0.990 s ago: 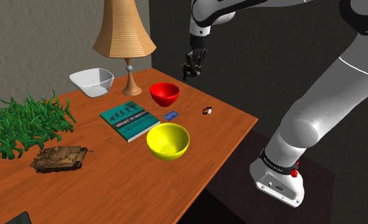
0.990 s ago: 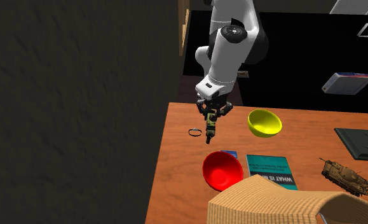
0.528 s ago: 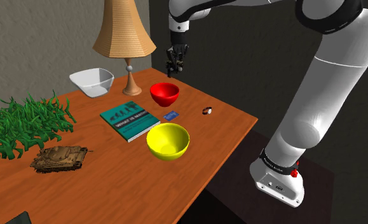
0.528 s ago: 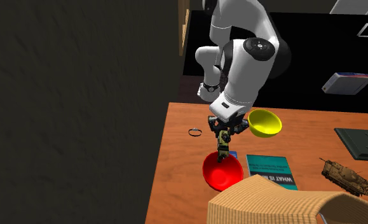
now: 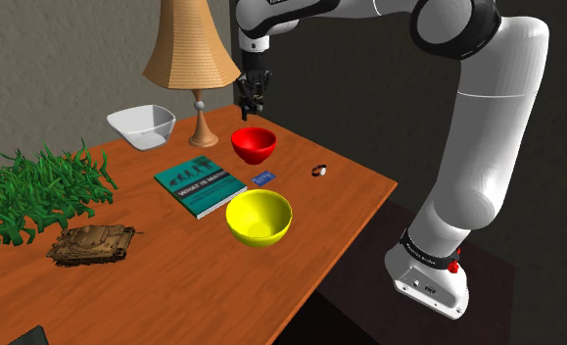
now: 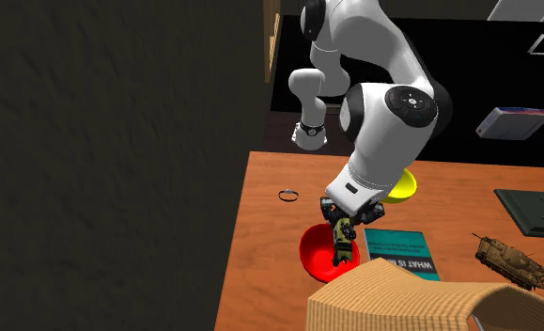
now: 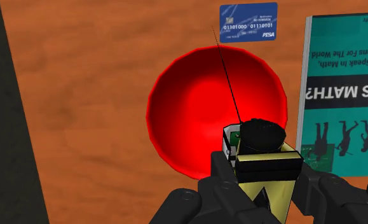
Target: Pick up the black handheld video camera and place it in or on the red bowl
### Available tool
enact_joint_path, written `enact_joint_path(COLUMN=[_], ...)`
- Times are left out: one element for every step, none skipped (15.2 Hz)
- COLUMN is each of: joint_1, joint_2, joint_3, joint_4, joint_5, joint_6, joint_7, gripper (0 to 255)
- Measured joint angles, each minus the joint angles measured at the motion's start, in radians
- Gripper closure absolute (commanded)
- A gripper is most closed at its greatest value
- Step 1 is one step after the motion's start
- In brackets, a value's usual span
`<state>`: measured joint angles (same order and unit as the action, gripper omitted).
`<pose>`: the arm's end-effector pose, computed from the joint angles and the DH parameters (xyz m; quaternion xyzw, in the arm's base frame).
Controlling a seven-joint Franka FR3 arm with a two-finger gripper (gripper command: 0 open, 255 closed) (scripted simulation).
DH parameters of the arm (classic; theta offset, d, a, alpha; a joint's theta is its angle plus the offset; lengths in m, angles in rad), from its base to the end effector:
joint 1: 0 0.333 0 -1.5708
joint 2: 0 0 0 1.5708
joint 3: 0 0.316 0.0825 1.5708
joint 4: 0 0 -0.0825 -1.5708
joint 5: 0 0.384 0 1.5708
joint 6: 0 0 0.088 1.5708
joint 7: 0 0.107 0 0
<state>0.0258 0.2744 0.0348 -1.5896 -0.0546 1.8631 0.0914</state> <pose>0.6436 0.0326 0.4759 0.9997 -0.0082 0.0013 0.0214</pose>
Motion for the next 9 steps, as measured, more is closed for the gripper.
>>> enact_joint_path(joint_1=[0.0, -0.001, -0.001, -0.001, -0.001, -0.001, 0.0, 0.0, 0.0], joint_2=[0.001, 0.006, 0.01, 0.011, 0.01, 0.013, 0.017, 0.02, 0.019], joint_3=[0.0, -0.001, -0.001, -0.001, -0.001, -0.001, -0.001, -0.001, -0.001], joint_4=[-0.011, -0.019, -0.025, -0.034, -0.049, -0.06, -0.067, -0.078, -0.092], joint_5=[0.0, 0.0, -0.001, -0.001, -0.001, -0.002, -0.002, -0.003, -0.003], joint_6=[0.012, 0.025, 0.035, 0.046, 0.059, 0.073, 0.084, 0.098, 0.111], joint_7=[0.001, -0.001, 0.0, 0.001, 0.002, 0.003, 0.005, 0.005, 0.007], gripper=[255, 255, 255, 255, 255, 255, 255, 255, 255])
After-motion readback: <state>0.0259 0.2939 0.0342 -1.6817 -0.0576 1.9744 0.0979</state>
